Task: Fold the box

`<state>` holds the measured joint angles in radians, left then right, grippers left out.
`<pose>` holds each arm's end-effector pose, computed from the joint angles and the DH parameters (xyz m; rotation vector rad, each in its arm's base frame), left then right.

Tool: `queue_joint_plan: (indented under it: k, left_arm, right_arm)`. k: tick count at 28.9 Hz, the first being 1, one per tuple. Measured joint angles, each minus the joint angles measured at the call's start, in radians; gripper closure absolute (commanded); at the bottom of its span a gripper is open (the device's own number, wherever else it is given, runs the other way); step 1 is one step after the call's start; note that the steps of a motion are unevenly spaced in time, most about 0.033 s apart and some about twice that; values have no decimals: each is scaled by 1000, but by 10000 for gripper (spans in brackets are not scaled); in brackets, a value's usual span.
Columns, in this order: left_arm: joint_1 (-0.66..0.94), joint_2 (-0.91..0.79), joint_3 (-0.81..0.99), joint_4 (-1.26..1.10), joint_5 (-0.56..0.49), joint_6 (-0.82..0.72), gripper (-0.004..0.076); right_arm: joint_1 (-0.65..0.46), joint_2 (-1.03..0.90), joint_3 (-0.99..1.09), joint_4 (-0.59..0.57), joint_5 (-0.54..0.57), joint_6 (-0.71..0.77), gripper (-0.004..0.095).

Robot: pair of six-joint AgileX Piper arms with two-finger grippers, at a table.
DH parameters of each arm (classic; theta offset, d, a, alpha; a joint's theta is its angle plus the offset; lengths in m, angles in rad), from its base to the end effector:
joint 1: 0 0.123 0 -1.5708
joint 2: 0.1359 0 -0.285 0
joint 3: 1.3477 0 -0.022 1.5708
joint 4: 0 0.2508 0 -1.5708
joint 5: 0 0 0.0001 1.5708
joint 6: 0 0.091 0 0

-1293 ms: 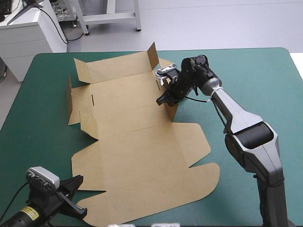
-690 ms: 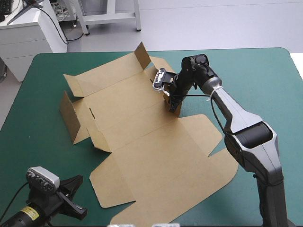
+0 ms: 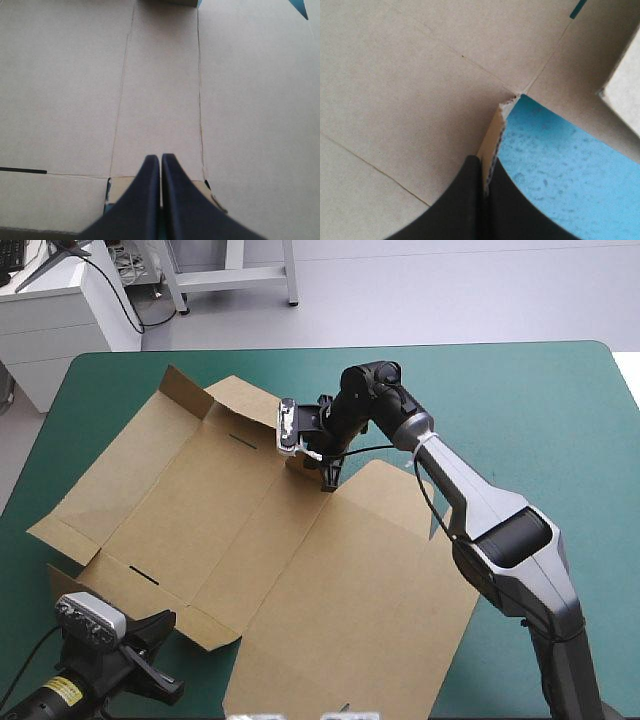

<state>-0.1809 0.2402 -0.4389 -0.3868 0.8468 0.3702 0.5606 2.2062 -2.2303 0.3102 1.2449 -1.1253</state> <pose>0.0396 -0.0334 0.2759 0.4699 2.0348 -0.3446 0.3955 0.2793 0.2987 -1.9321 1.7819 0.2393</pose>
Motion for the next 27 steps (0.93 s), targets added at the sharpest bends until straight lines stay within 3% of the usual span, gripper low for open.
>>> queue_joint_plan:
  k: [5,10,17,23,27]
  left_arm:
    - [0,0,0,0,0,0,732]
    - [0,0,0,0,0,-1,732]
    - [0,0,0,0,0,-1,732]
    - [0,0,1,-5,0,-2,732]
    - [0,0,2,-10,1,-2,732]
  right_arm:
    - [-1,-11,37,-24,-7,9,927]
    - [-5,-77,208,-123,-11,7,927]
    - [-48,-122,266,-79,-11,-96,928]
    - [-46,-129,267,-83,-111,-204,927]
    - [-30,-129,267,-52,-118,-256,927]
